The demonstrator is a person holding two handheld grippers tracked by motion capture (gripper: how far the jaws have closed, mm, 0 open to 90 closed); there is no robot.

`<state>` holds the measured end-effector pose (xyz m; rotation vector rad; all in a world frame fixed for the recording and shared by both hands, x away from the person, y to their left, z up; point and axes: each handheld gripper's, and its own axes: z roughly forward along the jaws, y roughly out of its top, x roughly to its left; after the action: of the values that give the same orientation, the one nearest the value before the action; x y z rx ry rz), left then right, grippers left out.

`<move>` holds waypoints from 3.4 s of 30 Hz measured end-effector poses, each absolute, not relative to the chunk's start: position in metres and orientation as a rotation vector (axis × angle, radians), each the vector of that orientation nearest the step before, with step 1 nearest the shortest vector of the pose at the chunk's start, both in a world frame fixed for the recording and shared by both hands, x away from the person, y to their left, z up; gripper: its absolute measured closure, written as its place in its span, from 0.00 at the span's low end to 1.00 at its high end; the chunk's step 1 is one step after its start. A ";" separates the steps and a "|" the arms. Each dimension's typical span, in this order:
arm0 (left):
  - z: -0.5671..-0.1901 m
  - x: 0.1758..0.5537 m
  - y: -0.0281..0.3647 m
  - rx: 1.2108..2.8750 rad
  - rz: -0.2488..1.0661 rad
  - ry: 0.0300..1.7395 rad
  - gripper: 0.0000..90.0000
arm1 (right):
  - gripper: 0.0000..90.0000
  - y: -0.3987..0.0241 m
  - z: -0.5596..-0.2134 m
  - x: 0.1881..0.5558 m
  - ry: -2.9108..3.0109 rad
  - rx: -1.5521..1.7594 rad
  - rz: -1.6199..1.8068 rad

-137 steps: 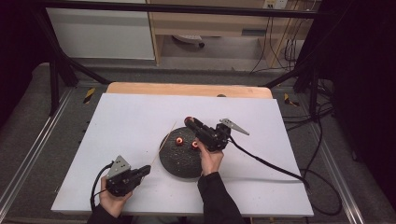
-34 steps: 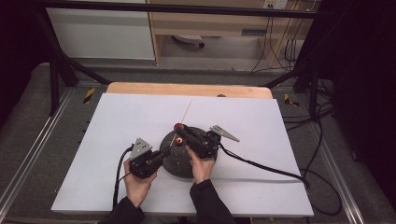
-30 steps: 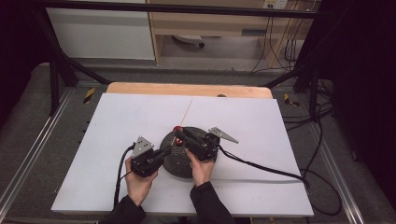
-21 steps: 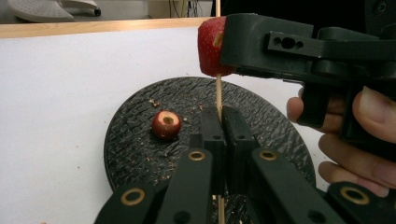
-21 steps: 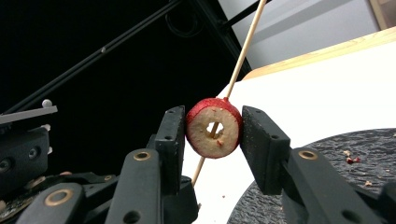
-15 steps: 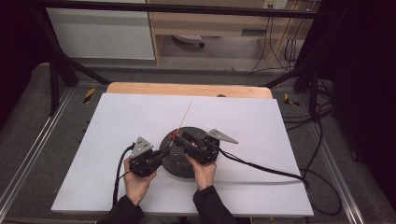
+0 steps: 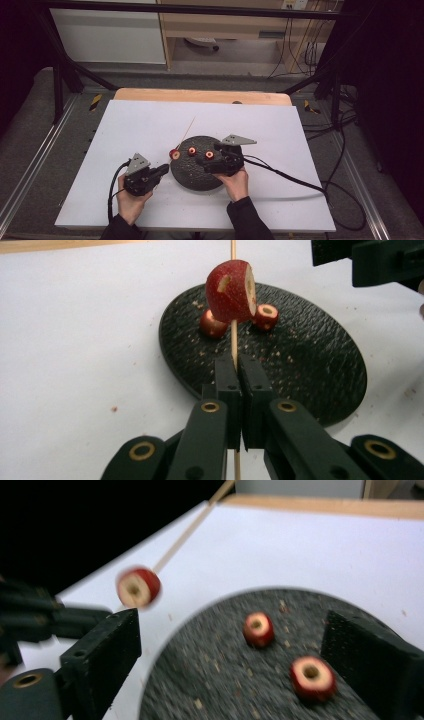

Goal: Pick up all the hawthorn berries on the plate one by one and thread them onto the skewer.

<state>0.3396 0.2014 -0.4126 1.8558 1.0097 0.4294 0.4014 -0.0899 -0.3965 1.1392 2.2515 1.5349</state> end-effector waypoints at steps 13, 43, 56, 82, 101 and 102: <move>-0.418 0.330 0.209 1.916 0.429 0.937 0.98 | 0.10 -0.094 -0.397 0.403 2.372 1.032 1.337; -0.430 0.324 0.226 1.964 0.402 0.944 0.98 | 0.21 -0.071 -0.383 0.461 2.716 0.905 0.801; -0.431 0.323 0.227 1.963 0.398 0.947 0.98 | 0.48 -0.064 -0.403 0.481 2.787 0.944 0.707; -0.432 0.323 0.227 1.969 0.404 0.947 0.98 | 0.69 -0.064 -0.410 0.491 2.869 0.980 0.680; -0.433 0.321 0.224 1.965 0.411 0.956 0.98 | 0.70 -0.076 -0.381 0.463 2.734 1.051 0.983; -0.432 0.321 0.224 1.965 0.411 0.957 0.98 | 0.70 -0.077 -0.381 0.461 2.723 1.057 1.003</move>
<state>0.3213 0.2242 -0.4325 1.9648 0.9569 0.4114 0.4613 -0.0774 -0.3811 1.0573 2.7228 1.0028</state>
